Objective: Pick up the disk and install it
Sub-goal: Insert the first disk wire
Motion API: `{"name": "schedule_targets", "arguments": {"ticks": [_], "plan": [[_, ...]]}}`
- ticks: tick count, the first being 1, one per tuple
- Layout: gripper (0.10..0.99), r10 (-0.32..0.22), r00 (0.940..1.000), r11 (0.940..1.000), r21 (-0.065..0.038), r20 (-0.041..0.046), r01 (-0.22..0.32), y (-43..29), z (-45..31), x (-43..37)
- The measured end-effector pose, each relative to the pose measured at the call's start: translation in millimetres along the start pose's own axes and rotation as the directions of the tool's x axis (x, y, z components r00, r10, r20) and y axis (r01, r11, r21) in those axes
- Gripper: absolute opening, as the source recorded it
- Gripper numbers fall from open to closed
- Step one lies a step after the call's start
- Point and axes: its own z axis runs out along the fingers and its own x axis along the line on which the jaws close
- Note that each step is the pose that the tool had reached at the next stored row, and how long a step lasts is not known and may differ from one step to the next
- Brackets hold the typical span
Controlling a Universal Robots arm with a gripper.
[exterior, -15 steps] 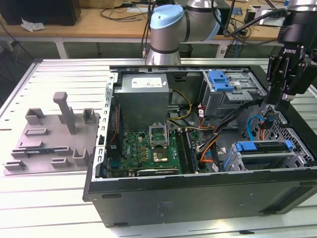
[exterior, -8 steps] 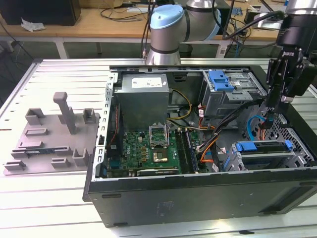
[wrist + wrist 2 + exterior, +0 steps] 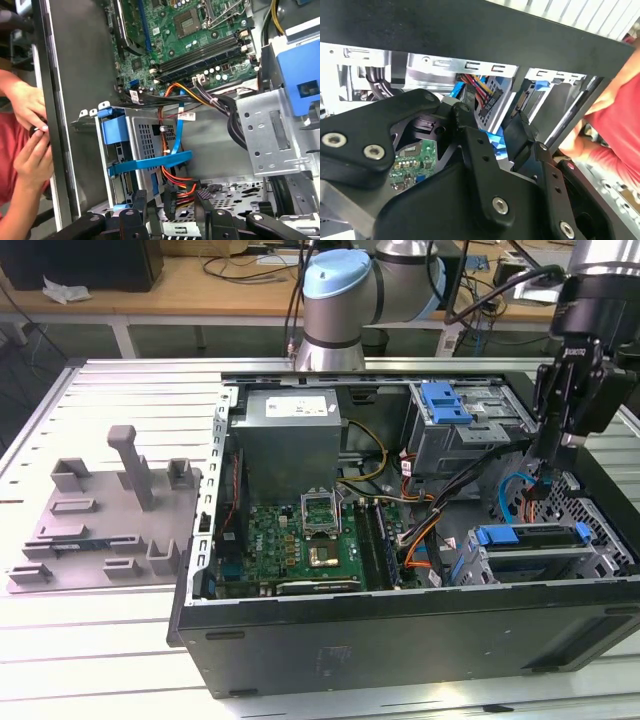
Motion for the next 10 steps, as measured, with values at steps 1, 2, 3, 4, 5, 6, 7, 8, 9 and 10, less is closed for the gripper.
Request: {"name": "schedule_targets", "arguments": {"ticks": [1, 2, 3, 4, 5, 6, 7, 8, 9, 10], "plan": [[0.502, -0.001, 0.9999, 1.0, -0.002, -0.0127, 0.001, -0.4, -0.7, -1.8], [0.502, -0.001, 0.9997, 1.0, -0.004, -0.0261, 0.001, -1.2, -1.4, -3.3], [0.502, -0.001, 0.9993, 1.0, -0.004, -0.0376, 0.001, -2.2, -1.9, -4.5], [0.502, -0.001, 0.999, 1.0, -0.005, -0.0455, 0.001, -3.5, -1.8, -5.5], [0.502, -0.001, 0.9988, 1.0, -0.005, -0.0486, 0.001, -4.6, -0.4, -6.6], [0.502, -0.001, 0.9988, 1.0, -0.005, -0.0493, 0.001, -4.7, 0.5, -7.2], [0.502, 0.0, 0.9987, 1.0, -0.007, -0.0505, 0.0, -4.8, 2.0, -8.0], [0.502, 0.0, 0.9987, 1.0, -0.008, -0.0515, 0.0, -5.0, 2.4, -8.3], [0.502, -0.001, 0.9986, 1.0, -0.009, -0.0524, 0.0, -5.5, 2.5, -8.6], [0.502, -0.001, 0.9983, 0.9999, -0.011, -0.0575, 0.001, -6.0, 2.4, -8.7]]}}
